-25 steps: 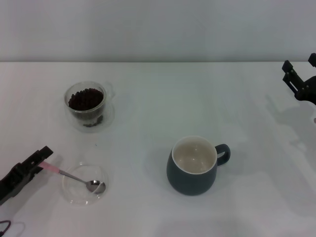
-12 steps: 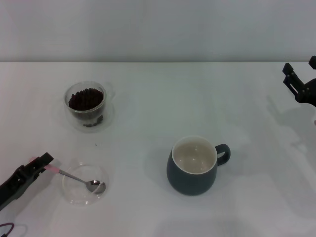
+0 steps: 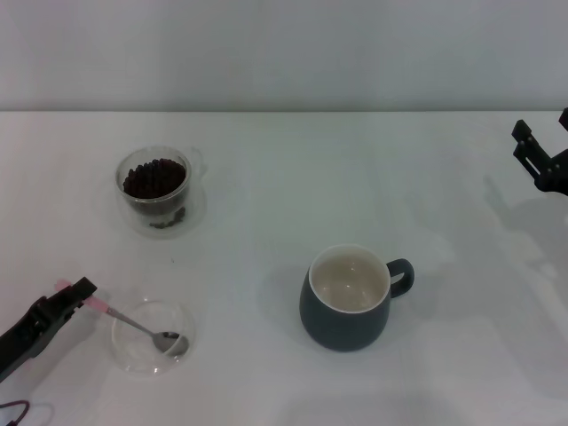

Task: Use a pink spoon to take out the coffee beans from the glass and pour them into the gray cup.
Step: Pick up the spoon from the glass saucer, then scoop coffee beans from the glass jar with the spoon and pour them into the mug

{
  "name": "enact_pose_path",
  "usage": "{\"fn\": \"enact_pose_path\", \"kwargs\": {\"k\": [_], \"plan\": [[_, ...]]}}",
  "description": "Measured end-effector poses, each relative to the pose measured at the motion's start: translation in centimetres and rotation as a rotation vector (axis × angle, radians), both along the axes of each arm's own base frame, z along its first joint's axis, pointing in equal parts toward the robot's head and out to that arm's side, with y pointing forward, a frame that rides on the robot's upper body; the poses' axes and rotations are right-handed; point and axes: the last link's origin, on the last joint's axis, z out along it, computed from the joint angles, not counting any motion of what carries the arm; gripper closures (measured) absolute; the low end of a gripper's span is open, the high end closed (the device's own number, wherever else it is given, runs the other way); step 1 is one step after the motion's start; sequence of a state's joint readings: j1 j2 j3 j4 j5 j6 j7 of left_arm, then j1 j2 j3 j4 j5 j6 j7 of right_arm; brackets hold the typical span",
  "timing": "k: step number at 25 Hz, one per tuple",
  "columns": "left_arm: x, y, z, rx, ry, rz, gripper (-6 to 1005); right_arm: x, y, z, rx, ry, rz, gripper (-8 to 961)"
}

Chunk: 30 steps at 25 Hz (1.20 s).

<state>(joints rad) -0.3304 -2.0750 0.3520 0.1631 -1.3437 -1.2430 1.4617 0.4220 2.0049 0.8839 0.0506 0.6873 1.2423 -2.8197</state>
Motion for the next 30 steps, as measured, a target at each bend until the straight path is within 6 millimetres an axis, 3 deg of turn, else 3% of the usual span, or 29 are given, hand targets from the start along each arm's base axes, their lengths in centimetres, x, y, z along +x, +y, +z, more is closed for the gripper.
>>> {"fn": "enact_pose_path", "kwargs": {"k": [8, 20, 25, 30], "plan": [[0.9, -0.2, 0.4, 0.022, -0.033, -0.062, 853, 0.3, -0.3, 0.0, 0.0, 0.0, -0.008, 235], [0.1, -1.3, 1.9, 0.038, -0.049, -0.069, 870, 1.0, -1.0, 0.1, 0.004, 0.001, -0.031, 235], [0.4, -1.0, 4.5, 0.127, -0.073, -0.121, 870, 1.0, -1.0, 0.3, 0.011, 0.004, -0.035, 235], [1.6, 1.1, 7.8, 0.274, -0.079, -0.199, 869, 0.9, -1.0, 0.2, 0.012, 0.01, -0.031, 235]]}}
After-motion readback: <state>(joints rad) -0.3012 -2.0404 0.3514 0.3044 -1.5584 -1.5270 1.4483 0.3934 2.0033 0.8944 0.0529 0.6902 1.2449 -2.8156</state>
